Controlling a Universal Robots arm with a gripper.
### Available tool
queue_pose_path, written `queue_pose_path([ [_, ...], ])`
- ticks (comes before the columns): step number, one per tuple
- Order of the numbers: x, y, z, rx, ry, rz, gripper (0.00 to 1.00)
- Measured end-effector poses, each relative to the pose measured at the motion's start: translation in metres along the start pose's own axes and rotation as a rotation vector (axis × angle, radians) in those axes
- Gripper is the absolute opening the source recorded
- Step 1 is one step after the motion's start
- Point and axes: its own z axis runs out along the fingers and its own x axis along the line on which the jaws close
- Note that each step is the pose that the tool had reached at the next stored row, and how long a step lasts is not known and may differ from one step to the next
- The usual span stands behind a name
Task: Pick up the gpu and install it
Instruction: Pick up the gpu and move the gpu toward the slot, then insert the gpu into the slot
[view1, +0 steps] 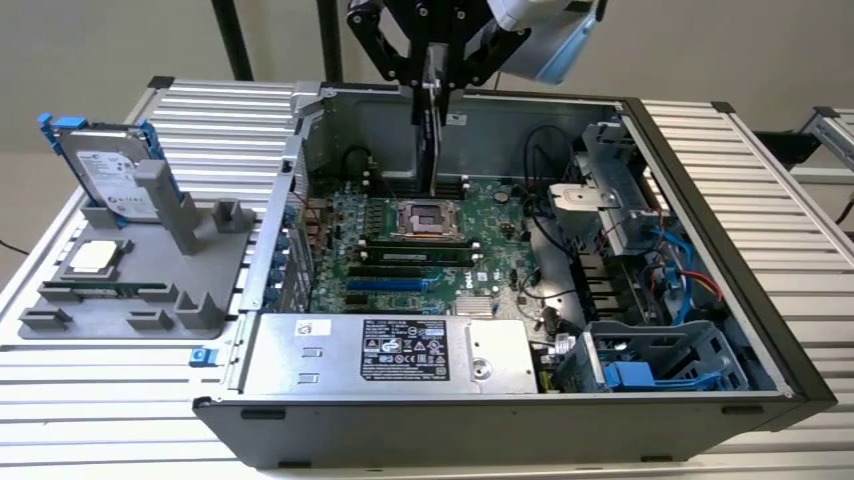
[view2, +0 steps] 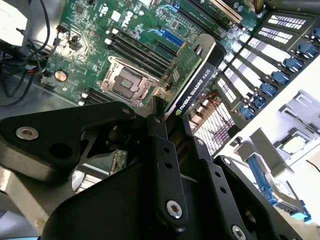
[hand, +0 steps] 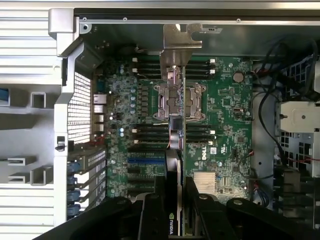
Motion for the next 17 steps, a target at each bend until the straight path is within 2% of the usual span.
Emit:
queue_pose_path([
  [3, -0.004, 0.0, 0.0, -0.0001, 0.0, 0.0, 0.0],
  [17, -0.0052, 0.0, 0.0, -0.0001, 0.0, 0.0, 0.0],
])
